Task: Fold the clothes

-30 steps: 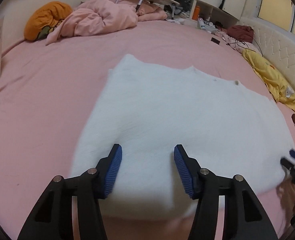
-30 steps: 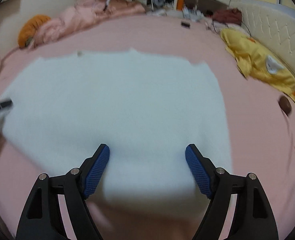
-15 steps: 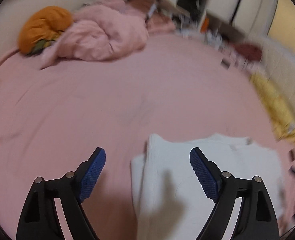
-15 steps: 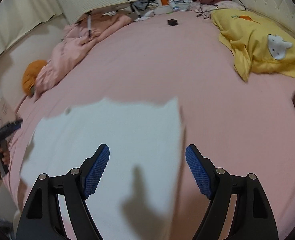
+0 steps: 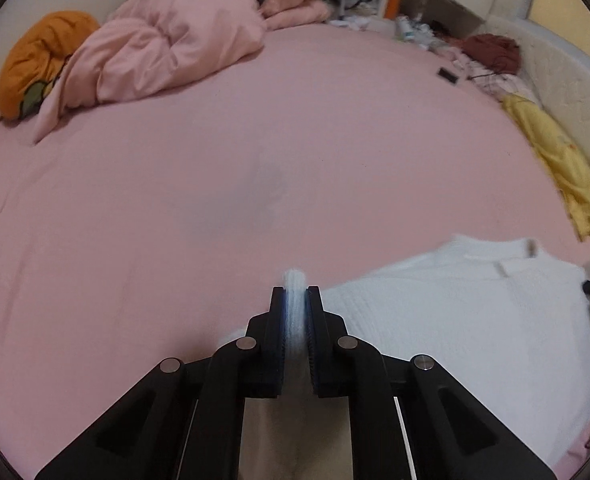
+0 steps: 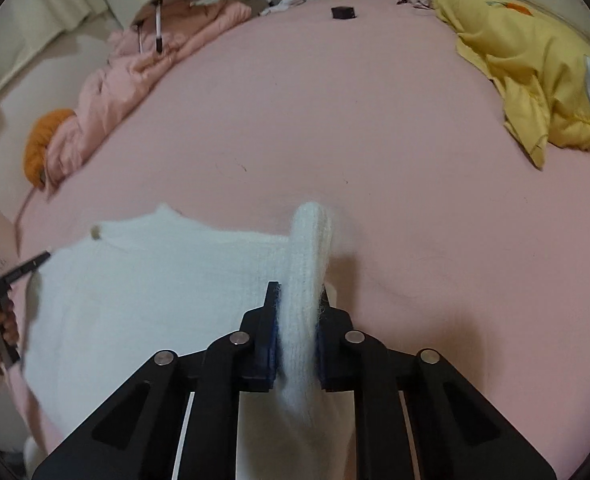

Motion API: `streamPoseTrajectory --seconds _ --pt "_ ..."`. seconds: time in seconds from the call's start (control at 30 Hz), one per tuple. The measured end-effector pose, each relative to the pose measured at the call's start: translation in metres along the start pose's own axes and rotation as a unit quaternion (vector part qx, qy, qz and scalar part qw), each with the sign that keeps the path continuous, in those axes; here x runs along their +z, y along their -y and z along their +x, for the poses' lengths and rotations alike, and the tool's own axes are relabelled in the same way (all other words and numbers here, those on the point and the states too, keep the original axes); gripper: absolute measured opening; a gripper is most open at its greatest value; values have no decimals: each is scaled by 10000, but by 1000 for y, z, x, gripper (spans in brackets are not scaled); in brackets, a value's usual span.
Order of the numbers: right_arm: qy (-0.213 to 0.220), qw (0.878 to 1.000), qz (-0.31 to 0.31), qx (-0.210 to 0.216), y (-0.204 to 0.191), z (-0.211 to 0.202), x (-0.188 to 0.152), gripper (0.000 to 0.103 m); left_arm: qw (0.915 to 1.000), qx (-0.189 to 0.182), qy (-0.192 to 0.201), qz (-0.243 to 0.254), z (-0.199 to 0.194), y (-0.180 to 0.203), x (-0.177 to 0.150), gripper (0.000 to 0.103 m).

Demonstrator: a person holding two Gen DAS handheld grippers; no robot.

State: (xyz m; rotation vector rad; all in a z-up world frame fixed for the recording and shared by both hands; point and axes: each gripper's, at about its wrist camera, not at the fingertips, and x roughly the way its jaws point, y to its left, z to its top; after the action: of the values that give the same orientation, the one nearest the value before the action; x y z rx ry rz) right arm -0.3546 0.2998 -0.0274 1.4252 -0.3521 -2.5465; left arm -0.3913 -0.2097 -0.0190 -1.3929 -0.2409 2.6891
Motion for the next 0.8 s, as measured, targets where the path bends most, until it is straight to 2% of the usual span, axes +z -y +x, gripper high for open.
streamPoseTrajectory --seconds 0.17,0.3,0.4,0.57,0.67,0.73,0.8 --pt "353 9982 31 474 -15 -54 -1 13 9969 -614 490 -59 -70 3 -6 9" --pt "591 9945 -364 788 -49 -115 -14 10 9909 -1051 844 39 -140 10 -27 9" --pt "809 9889 -679 1047 -75 -169 -34 10 9861 -1285 1051 81 -199 13 -55 9" --pt "929 9798 -1044 1433 -101 -242 -74 9 9788 -1554 1333 95 -288 14 -112 8" --pt "840 9774 -1367 1378 -107 -271 -105 9 9768 -1619 1400 -41 -328 8 -156 5" --pt "680 9741 -1506 1543 -103 -287 -132 9 9761 -1649 1399 -210 -350 -1 -188 5" --pt "456 9701 -1758 1612 -100 -295 -155 9 9807 -1493 1239 -261 -357 -6 -215 5"
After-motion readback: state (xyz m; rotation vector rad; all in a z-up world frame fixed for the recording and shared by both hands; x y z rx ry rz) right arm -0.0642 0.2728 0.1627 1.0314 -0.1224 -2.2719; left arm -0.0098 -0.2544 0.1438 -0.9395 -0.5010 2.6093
